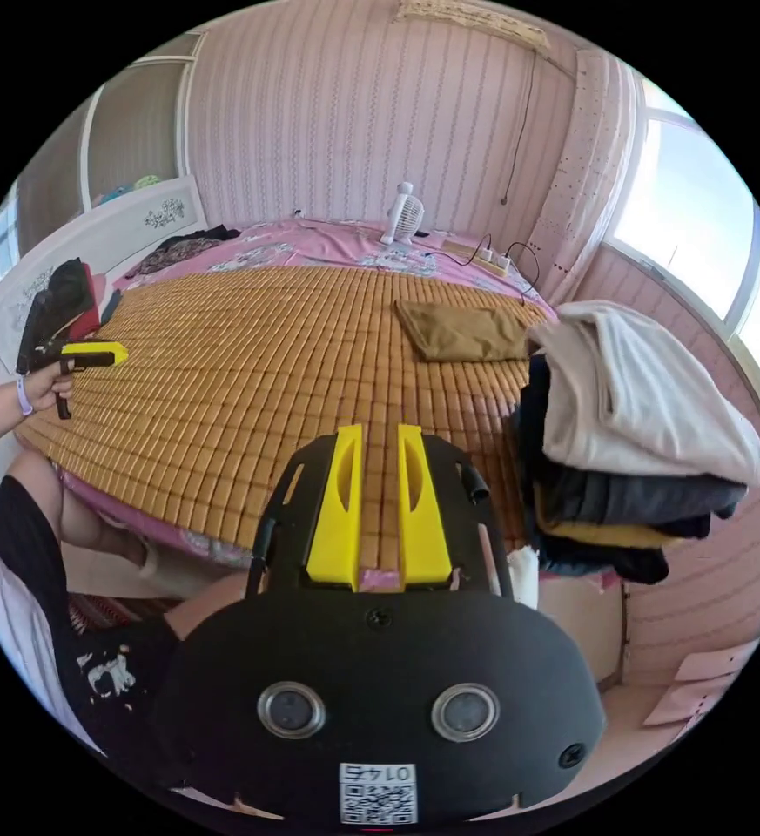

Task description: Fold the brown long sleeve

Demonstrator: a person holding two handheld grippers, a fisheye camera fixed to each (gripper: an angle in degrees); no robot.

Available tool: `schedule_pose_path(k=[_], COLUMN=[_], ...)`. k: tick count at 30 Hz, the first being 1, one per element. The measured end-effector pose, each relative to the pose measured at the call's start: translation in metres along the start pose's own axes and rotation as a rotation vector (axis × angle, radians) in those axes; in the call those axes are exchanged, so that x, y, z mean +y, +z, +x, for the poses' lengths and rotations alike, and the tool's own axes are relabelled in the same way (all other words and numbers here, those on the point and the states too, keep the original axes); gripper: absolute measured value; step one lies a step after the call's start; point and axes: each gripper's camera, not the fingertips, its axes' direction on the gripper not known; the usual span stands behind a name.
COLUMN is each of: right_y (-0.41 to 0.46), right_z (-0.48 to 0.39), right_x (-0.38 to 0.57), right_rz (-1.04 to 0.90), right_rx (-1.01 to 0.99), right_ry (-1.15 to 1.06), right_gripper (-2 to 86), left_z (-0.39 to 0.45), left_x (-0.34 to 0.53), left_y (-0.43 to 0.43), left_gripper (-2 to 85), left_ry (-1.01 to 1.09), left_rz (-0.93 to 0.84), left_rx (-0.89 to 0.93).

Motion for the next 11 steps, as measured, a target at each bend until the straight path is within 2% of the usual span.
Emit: schedule_pose_path(k=[2, 5, 11], right_y=[-0.028, -0.054, -0.084], right_z=[-0.045, -0.094, -0.179], right_x=[0.047, 0.062, 0.001], right_rz=[-0.053, -0.090, -0.005], right_rx=[-0.037, -0.125, -0.363], right_ry=[-0.018, -0.051, -0.143], right_gripper=[5.7, 5.5, 5.4], left_z=[-0.005, -0.014, -0.028], left_x=[0.073, 0.154, 0.298], left_y=[-0.062, -0.130, -0.228], left_gripper=[-0.7, -0.8, 1.7], left_ry=[-0.095, -0.255, -0.543], left_rz=[0.033, 0.086, 0.273], left_rx=[-0.126, -0.250, -0.408])
